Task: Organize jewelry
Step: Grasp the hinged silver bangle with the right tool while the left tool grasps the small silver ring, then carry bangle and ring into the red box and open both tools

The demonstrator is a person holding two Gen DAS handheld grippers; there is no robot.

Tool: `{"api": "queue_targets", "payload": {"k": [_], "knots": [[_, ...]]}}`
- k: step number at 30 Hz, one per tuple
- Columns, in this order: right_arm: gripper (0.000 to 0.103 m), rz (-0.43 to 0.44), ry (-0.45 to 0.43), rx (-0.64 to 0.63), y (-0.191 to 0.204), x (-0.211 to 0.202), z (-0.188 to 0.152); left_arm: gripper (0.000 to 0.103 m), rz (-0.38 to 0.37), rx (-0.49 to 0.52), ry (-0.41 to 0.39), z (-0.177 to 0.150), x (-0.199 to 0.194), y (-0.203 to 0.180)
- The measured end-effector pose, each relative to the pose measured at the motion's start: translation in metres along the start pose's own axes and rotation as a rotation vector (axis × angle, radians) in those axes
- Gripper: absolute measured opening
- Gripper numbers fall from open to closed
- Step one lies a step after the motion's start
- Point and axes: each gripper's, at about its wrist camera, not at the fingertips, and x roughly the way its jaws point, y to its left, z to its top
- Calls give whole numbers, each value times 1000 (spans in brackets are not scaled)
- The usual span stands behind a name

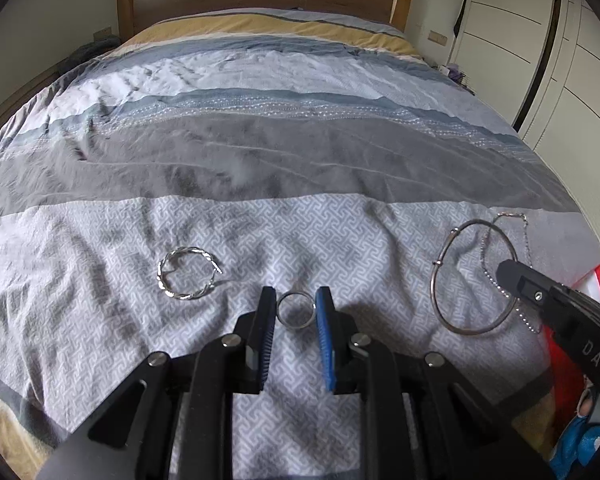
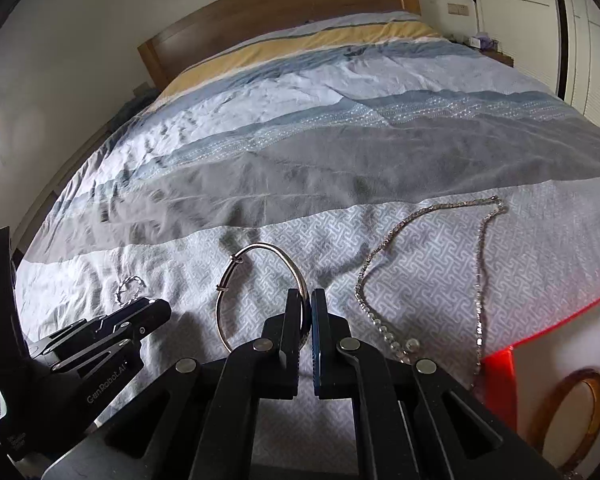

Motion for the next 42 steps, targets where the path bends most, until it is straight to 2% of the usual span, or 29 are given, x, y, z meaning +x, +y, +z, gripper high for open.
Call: {"api": "queue_targets", "payload": {"k": [10, 15, 20, 31, 42], "knots": [[5, -26, -100, -59, -1, -95, 2, 18, -13, 22, -67, -5, -66, -26], [5, -47, -143, -56, -19, -139, 3, 18, -56, 71, -87, -9, -87, -62], [5, -89, -162, -48, -54, -168, -3, 18, -112, 131, -96, -14, -96, -112], [5, -172, -148, 0, -150, -181, -25, 18, -199, 273, -71, -44, -86, -222], [5, -157, -103, 79, -209, -157, -49, 18, -208, 336, -26, -68, -60, -263]]}}
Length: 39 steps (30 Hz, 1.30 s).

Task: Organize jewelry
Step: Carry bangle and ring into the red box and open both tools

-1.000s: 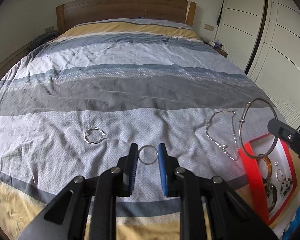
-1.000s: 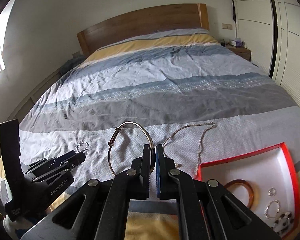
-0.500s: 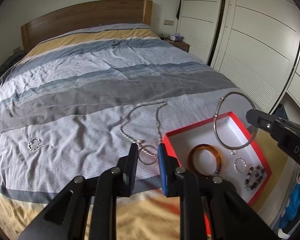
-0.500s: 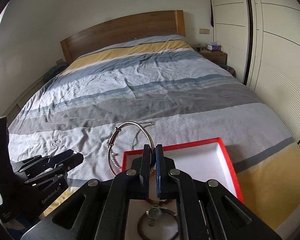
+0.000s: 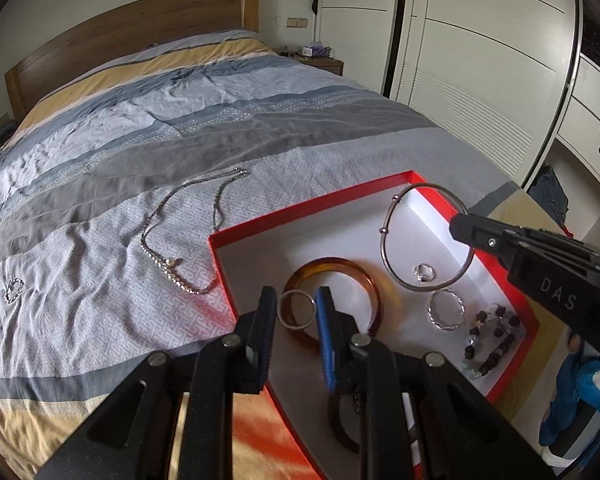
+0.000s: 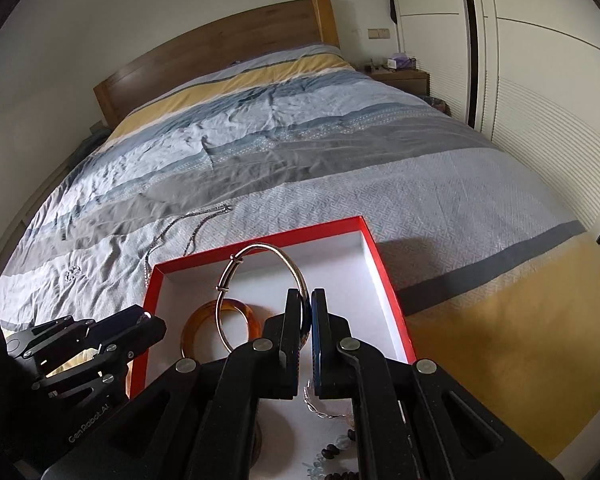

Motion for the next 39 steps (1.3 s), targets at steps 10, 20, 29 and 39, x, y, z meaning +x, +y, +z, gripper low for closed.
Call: {"api": "queue_targets", "payload": {"k": [10, 20, 29, 39], "knots": [[5, -2, 23, 23, -16, 11, -8, 19, -4, 29, 31, -8, 14, -11], [5, -15, 45, 34, -24, 19, -16, 19, -3, 44, 52, -16, 25, -14], [5, -30, 60, 40, -30, 25, -21, 19, -1, 49, 46, -17, 26, -15], [5, -49, 63, 28, -30, 29, -26, 19, -5, 45, 45, -18, 24, -13]]}}
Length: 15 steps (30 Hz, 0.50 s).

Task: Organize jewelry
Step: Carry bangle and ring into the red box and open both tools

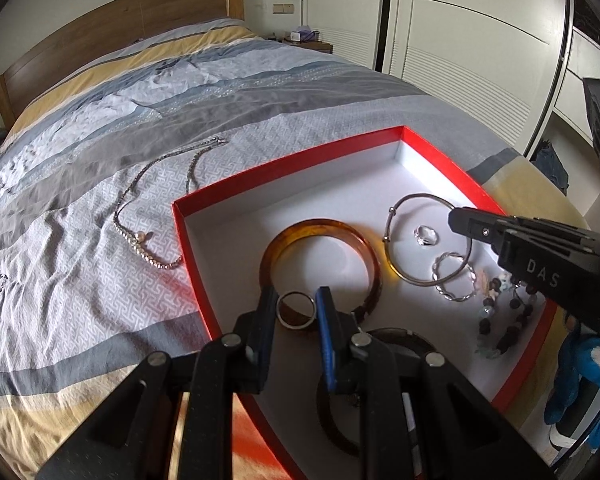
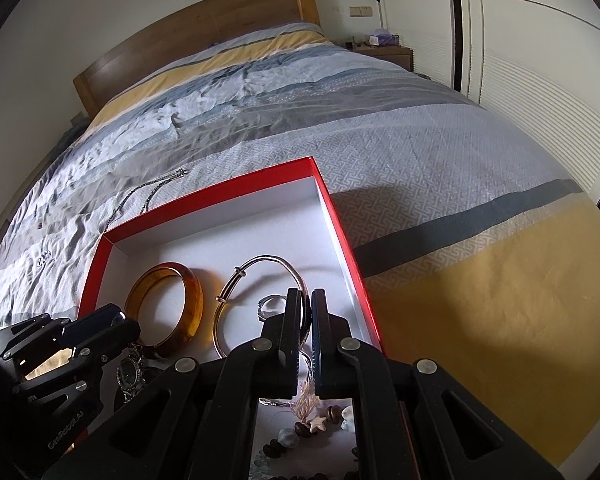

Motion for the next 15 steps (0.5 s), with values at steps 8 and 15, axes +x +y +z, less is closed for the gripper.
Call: {"api": "queue_targets", "payload": {"k": [8, 15], "knots": [[6, -7, -5, 5, -2, -2, -1, 19, 3, 4, -1, -2, -1, 0], [12, -13, -8, 6, -2, -11, -1, 20, -3, -1, 19, -5, -4, 0]]}}
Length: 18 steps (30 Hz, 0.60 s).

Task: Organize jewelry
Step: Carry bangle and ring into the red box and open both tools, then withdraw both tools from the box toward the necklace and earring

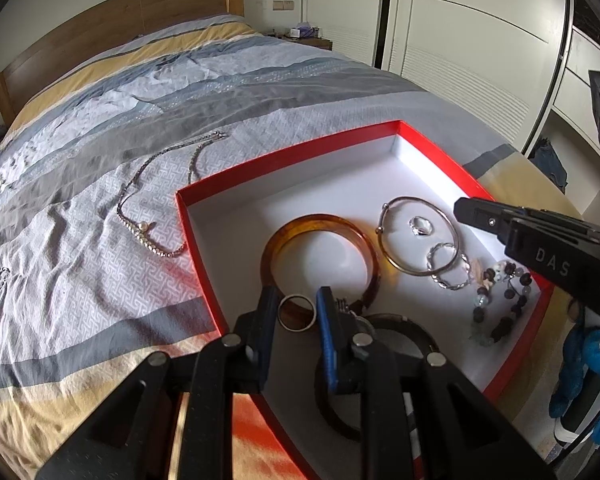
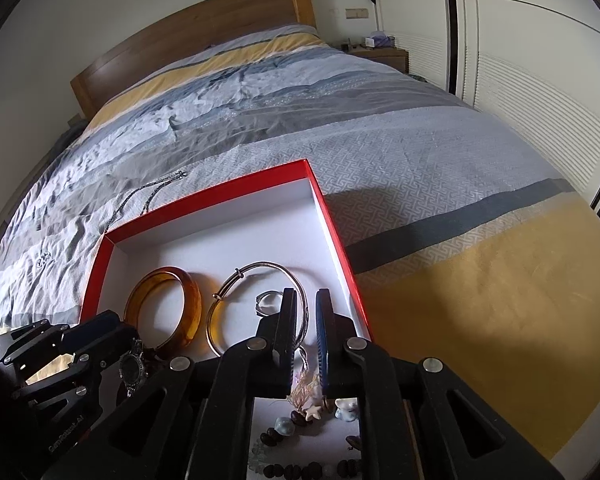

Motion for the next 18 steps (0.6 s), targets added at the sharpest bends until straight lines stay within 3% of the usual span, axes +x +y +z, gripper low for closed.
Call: {"api": "queue_targets", "payload": {"k": [18], "knots": [[22, -24, -35, -10, 4, -57, -6, 30, -28, 22, 23, -12, -38, -13]]}}
